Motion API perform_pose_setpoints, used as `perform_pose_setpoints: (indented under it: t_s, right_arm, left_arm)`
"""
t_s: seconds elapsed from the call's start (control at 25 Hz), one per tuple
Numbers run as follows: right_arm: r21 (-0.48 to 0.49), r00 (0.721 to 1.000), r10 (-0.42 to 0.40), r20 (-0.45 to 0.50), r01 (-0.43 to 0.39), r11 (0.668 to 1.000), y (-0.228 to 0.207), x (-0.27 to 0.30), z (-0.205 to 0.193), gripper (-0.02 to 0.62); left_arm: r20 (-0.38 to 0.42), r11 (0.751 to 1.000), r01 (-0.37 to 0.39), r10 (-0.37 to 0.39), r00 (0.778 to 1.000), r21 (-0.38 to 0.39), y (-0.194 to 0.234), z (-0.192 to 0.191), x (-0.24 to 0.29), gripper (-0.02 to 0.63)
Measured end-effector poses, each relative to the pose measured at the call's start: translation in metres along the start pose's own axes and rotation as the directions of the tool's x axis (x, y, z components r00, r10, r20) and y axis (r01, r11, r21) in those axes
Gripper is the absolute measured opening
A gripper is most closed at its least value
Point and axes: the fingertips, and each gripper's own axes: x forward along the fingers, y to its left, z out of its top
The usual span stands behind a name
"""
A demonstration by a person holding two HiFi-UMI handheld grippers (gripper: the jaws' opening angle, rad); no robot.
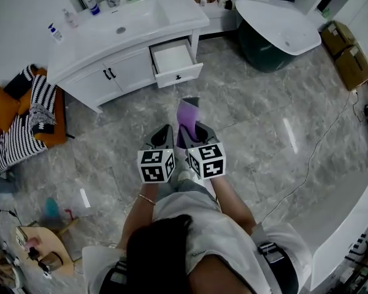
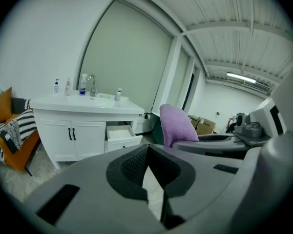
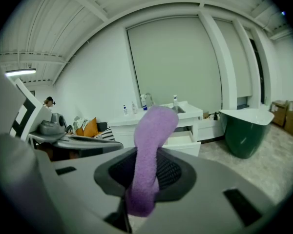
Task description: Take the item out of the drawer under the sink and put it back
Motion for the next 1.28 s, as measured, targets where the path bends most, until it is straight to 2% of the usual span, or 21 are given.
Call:
perform_pose_setpoints:
  t_s: [0.56, 0.8, 1.28]
  right_arm:
    - [-0.025, 0.999, -0.032, 0.009, 0.033, 0.999, -0.017, -0.008, 0.003, 0.097]
    - [-0.031, 0.999, -0.034, 0.01, 0.035, 0.999, -0.021, -0.006, -0.001, 0.097]
    - [-0.034, 0.998, -0.049, 0.035, 0.05, 0.998, -0.031, 0.026, 0.019, 0.097]
  left_arm:
    - [0.026, 1.0, -0.001, 0.001, 1.0, -0.007, -0.013, 0.004, 0.009, 0.005]
    - [0.021, 1.0, -0.011, 0.011, 1.0, -0.005, -0.01, 0.0, 0.014, 0.005]
    - [0.034, 1.0, -0.002, 0.002, 0.999, 0.013, 0.011, 0.024, 0.043, 0.003]
